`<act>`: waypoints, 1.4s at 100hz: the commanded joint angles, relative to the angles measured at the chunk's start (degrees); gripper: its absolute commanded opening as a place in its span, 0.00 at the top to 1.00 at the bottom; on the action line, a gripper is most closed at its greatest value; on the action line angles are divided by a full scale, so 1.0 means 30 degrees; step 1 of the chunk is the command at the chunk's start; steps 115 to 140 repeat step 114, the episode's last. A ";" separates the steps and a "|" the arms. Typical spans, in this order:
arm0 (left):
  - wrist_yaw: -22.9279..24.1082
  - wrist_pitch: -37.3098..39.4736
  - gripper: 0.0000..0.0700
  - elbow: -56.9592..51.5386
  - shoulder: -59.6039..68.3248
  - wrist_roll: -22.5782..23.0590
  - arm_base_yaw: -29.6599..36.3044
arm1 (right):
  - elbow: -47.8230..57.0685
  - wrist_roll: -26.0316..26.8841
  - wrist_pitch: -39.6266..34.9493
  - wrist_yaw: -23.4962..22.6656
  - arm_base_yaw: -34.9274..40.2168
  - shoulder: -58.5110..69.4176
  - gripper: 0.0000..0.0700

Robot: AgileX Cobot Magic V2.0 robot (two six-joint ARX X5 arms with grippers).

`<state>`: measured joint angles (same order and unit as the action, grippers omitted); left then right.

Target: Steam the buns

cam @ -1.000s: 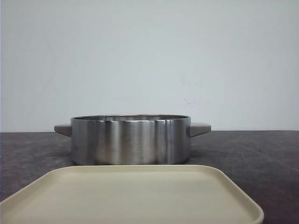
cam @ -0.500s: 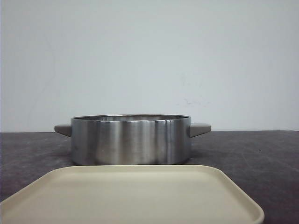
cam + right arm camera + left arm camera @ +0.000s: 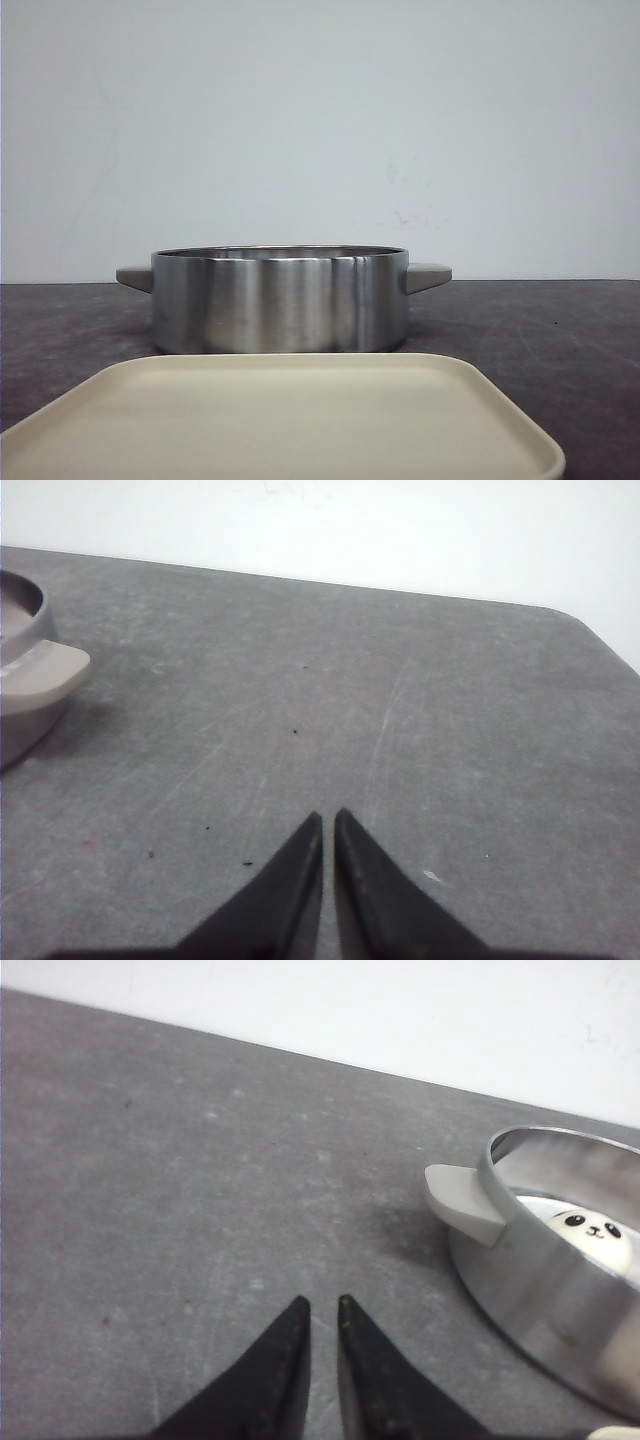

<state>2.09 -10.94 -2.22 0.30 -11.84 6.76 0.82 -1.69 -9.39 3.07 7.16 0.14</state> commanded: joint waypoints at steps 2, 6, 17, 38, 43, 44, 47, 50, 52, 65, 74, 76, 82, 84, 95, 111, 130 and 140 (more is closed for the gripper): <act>-0.0087 0.0117 1.00 0.0386 -0.0044 0.0860 -0.0036 | -0.0044 -0.0080 0.0117 -0.0022 0.0029 0.0022 0.98; -0.0087 -0.0066 1.00 0.0481 -0.0044 0.0874 -0.0051 | -0.0044 -0.0080 0.0117 -0.0022 0.0029 0.0022 0.98; -0.0211 -0.0058 1.00 0.0481 -0.0044 0.1239 -0.0058 | -0.0044 -0.0080 0.0117 -0.0022 0.0029 0.0022 0.98; -0.0291 -0.0066 1.00 0.0481 -0.0044 0.3111 -0.0058 | -0.0044 -0.0080 0.0117 -0.0022 0.0029 0.0022 0.98; -0.0299 -0.0066 1.00 0.0481 -0.0044 0.3694 -0.0058 | -0.0044 -0.0080 0.0117 -0.0022 0.0029 0.0022 0.98; -0.0291 -0.0066 1.00 0.0481 -0.0044 0.3803 -0.0066 | -0.0036 -0.0080 0.0117 -0.0022 0.0029 0.0022 0.98; -0.0299 -0.0066 1.00 0.0481 -0.0044 0.3985 -0.0109 | -0.0044 -0.0080 0.0117 -0.0022 0.0029 0.0022 0.98; -0.0299 -0.0058 1.00 0.0481 -0.0044 0.4073 -0.0197 | -0.0044 -0.0080 0.0117 -0.0022 0.0029 0.0022 0.98; -0.0306 -0.0036 1.00 0.0481 -0.0044 0.4051 -0.0255 | -0.0044 -0.0080 0.0117 -0.0022 0.0029 0.0022 0.98; -0.0313 0.0051 1.00 0.0474 -0.0036 0.3585 -0.0321 | -0.0044 -0.0080 0.0117 -0.0022 0.0029 0.0022 0.98; -0.0321 0.0051 1.00 0.0474 -0.0036 0.3585 -0.0321 | -0.0044 -0.0080 0.0117 -0.0022 0.0029 0.0022 0.98; -0.0321 0.0051 1.00 0.0474 -0.0036 0.3585 -0.0321 | -0.0044 -0.0080 0.0117 -0.0022 0.0029 0.0022 0.98; -0.0313 0.0051 1.00 0.0474 -0.0036 0.3585 -0.0321 | -0.0044 -0.0080 0.0117 -0.0022 0.0029 0.0022 0.98; -0.0313 0.0051 1.00 0.0474 -0.0036 0.3585 -0.0321 | -0.0044 -0.0080 0.0117 -0.0022 0.0029 0.0022 0.98; -0.0313 0.0051 1.00 0.0474 -0.0036 0.3585 -0.0321 | -0.0044 -0.0080 0.0117 -0.0022 0.0029 0.0022 0.98; -0.0313 0.0051 1.00 0.0474 -0.0036 0.3585 -0.0321 | -0.0044 -0.0080 0.0117 -0.0022 0.0029 0.0022 0.98; -0.0313 0.0051 1.00 0.0474 -0.0036 0.3585 -0.0321 | -0.0044 -0.0080 0.0117 -0.0022 0.0029 0.0022 0.98; -0.0313 0.0051 1.00 0.0474 -0.0036 0.3585 -0.0321 | -0.0044 -0.0080 0.0117 -0.0022 0.0029 0.0022 0.98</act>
